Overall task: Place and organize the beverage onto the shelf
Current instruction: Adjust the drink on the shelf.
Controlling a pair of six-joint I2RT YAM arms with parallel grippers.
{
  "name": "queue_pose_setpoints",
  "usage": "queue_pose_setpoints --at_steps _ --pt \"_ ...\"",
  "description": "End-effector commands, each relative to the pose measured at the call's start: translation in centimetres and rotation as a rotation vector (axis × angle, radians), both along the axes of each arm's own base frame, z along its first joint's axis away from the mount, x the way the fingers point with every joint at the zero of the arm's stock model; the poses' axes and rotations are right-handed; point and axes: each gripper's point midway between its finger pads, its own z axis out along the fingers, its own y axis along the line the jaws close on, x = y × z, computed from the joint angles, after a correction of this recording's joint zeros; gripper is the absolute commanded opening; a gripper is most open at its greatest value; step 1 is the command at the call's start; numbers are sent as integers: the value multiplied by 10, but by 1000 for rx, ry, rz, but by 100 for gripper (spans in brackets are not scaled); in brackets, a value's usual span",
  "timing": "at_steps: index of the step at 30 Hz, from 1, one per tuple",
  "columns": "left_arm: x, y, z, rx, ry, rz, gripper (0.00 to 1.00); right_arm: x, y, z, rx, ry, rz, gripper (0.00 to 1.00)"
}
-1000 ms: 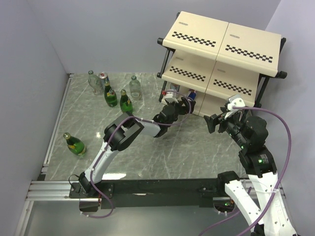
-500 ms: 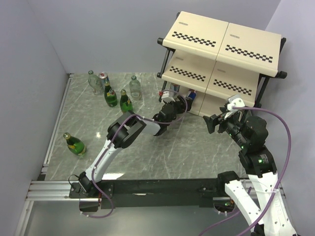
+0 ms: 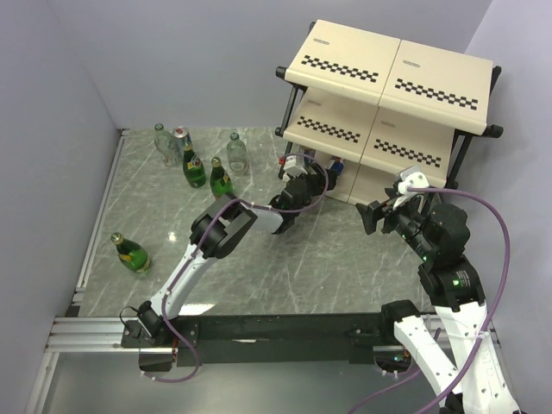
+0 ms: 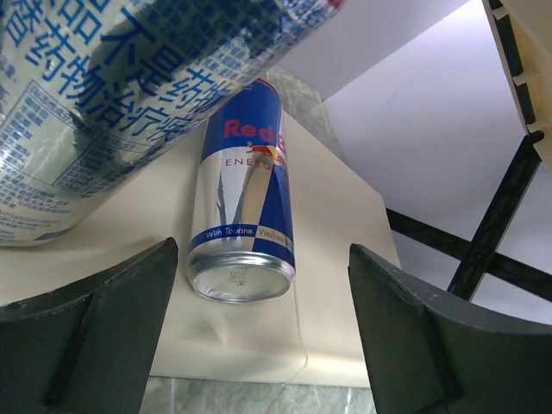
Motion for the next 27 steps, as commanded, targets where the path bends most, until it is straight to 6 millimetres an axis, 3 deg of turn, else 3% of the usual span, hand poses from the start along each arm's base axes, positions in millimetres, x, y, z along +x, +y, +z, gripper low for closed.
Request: queue_pose_setpoints --at_steps 1,15,27 --pt "4 -6 7 -35 7 -7 86 2 1 5 4 -25 3 84" --pt "10 -13 -7 -12 97 -11 82 0 1 6 2 -30 3 84" --pt "11 -15 -12 -13 127 -14 70 0 0 6 4 -32 0 84"
